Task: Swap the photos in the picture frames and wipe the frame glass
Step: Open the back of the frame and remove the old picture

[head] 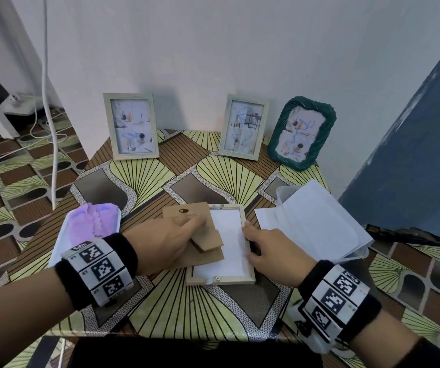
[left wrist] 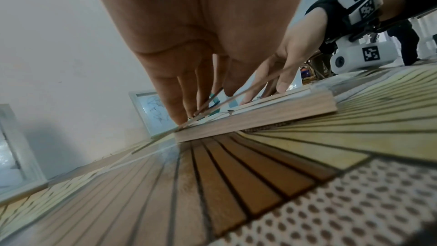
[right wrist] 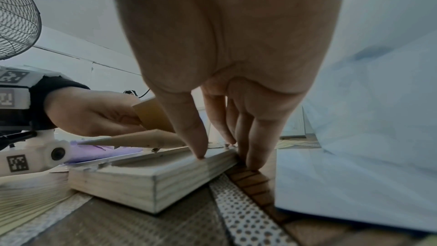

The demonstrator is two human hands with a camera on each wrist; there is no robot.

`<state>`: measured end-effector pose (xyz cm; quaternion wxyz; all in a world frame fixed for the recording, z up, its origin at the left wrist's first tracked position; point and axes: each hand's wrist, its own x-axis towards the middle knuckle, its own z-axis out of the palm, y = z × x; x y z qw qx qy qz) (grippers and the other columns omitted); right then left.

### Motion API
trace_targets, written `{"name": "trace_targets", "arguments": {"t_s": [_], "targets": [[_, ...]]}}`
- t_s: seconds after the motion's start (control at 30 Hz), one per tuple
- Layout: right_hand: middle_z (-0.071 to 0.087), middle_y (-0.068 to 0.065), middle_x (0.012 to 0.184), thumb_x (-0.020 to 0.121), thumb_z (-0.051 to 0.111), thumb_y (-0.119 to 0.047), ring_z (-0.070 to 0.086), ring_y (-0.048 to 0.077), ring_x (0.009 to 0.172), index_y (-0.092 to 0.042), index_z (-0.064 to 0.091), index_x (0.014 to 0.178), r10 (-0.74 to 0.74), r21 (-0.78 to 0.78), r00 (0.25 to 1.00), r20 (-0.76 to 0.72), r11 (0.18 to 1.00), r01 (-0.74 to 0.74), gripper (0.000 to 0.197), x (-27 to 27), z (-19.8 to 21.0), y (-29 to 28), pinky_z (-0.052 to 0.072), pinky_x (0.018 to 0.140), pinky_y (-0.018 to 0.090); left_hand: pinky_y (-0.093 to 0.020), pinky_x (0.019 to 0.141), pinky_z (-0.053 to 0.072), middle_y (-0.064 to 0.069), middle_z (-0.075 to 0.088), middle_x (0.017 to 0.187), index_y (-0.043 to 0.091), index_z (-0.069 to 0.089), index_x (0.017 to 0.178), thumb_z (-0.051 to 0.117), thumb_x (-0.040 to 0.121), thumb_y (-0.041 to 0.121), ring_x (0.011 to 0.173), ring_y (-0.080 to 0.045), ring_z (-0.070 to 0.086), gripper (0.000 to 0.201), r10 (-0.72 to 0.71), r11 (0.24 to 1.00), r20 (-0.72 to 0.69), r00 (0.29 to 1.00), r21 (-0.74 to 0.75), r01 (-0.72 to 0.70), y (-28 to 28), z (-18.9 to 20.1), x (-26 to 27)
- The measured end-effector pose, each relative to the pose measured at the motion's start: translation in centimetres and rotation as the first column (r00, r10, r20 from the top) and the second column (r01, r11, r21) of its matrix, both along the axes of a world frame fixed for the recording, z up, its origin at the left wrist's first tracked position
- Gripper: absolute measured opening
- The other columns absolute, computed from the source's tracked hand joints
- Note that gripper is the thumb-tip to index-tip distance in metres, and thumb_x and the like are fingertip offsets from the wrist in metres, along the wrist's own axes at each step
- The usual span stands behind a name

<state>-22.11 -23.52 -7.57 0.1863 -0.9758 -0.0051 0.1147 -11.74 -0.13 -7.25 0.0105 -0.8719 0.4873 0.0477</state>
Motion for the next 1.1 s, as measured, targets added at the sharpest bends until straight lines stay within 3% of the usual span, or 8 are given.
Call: {"name": "trace_targets", "arguments": {"t_s": [0.1, 0.2, 0.37, 0.6, 0.83, 0.93, 1.0, 1.1], "targets": [[0.032, 0.007, 0.159, 0.097, 0.049, -0.018, 0.062, 0.029, 0.103, -0.013, 0.048, 0.135, 0.002, 0.007, 1.0, 0.013, 1.0, -0.002, 0.038, 0.0, 0.0, 0.0, 0.035, 0.072, 0.025, -0.028, 0.11, 0.029, -0.003, 0.008, 0.163, 0.022, 0.0, 0.155, 0.04, 0.1, 0.021, 0.147, -0.017, 0.02, 0.067, -0.091, 0.989, 0.025, 0.996, 0.119, 0.087, -0.2, -0.1, 0.2], [0.043, 0.011, 0.152, 0.098, 0.048, -0.018, 0.062, 0.028, 0.104, -0.012, 0.047, 0.138, -0.002, 0.015, 1.0, 0.023, 1.0, 0.002, 0.041, -0.1, -0.2, -0.1, 0.034, 0.072, 0.024, -0.028, 0.117, 0.02, 0.0, 0.004, 0.164, 0.024, -0.005, 0.154, 0.038, 0.101, 0.024, 0.15, -0.016, 0.005, 0.069, -0.12, 0.986, 0.042, 0.992, 0.124, 0.114, -0.5, 0.2, 0.1], [0.053, 0.018, 0.139, 0.095, 0.05, -0.017, 0.062, 0.028, 0.095, -0.012, 0.051, 0.132, 0.003, 0.031, 1.0, 0.029, 1.0, -0.004, 0.037, 0.1, -0.3, -0.3, 0.03, 0.061, 0.023, -0.035, 0.119, 0.018, -0.006, 0.012, 0.162, 0.021, 0.002, 0.155, 0.034, 0.102, 0.028, 0.15, -0.028, 0.012, 0.062, -0.173, 0.977, 0.124, 0.977, 0.144, 0.155, -0.8, 0.2, -1.2], [0.049, 0.013, 0.146, 0.095, 0.052, -0.02, 0.062, 0.028, 0.101, -0.014, 0.054, 0.127, 0.006, 0.015, 0.999, 0.042, 1.0, -0.007, 0.033, 0.2, -0.4, -0.5, 0.031, 0.071, 0.022, -0.037, 0.122, 0.013, -0.004, 0.0, 0.164, 0.026, -0.008, 0.154, 0.034, 0.104, 0.023, 0.15, -0.026, 0.004, 0.066, -0.251, 0.937, 0.072, 0.965, 0.267, 0.224, -2.3, 0.4, -1.5], [0.065, 0.016, 0.106, 0.096, 0.053, -0.022, 0.058, 0.028, 0.082, -0.013, 0.058, 0.115, 0.032, 0.044, 0.994, 0.107, 0.998, -0.037, 0.021, 0.2, -0.4, -0.5, 0.029, 0.059, 0.023, -0.045, 0.114, 0.033, -0.003, -0.001, 0.163, 0.023, -0.01, 0.154, 0.043, 0.101, 0.019, 0.15, -0.027, 0.007, 0.074, -0.207, 0.904, -0.005, 0.978, 0.38, 0.193, -5.1, 0.8, -1.6], [0.062, 0.002, 0.085, 0.098, 0.053, -0.024, 0.055, 0.022, 0.076, -0.014, 0.06, 0.114, 0.012, 0.102, 0.993, 0.121, 0.994, -0.024, 0.021, 0.2, -0.3, -0.4, 0.038, 0.06, 0.02, -0.038, 0.12, 0.017, -0.006, -0.003, 0.163, 0.02, -0.009, 0.154, 0.044, 0.102, 0.021, 0.15, -0.029, 0.002, 0.074, -0.241, 0.9, -0.025, 0.97, 0.369, 0.233, -5.8, 0.8, -1.7], [0.051, -0.009, 0.071, 0.094, 0.052, -0.015, 0.048, 0.013, 0.066, -0.014, 0.058, 0.112, 0.004, 0.111, 0.994, 0.107, 0.994, -0.016, 0.019, 0.3, -0.3, -0.5, 0.033, 0.055, 0.019, -0.035, 0.12, 0.01, -0.007, -0.005, 0.163, 0.018, -0.008, 0.155, 0.042, 0.102, 0.022, 0.15, -0.029, 0.0, 0.072, -0.242, 0.908, -0.046, 0.969, 0.343, 0.243, -6.0, 0.8, -1.6], [0.037, -0.011, 0.062, 0.085, 0.047, -0.001, 0.036, 0.003, 0.056, -0.015, 0.057, 0.111, -0.003, 0.115, 0.996, 0.088, 0.993, -0.007, 0.032, 0.4, 0.0, -0.7, 0.03, 0.048, 0.016, -0.03, 0.119, 0.005, -0.007, -0.006, 0.163, 0.017, -0.008, 0.155, 0.038, 0.103, 0.017, 0.15, -0.029, -0.001, 0.069, -0.215, 0.933, -0.087, 0.973, 0.277, 0.231, -6.0, 0.3, -1.5]]}}
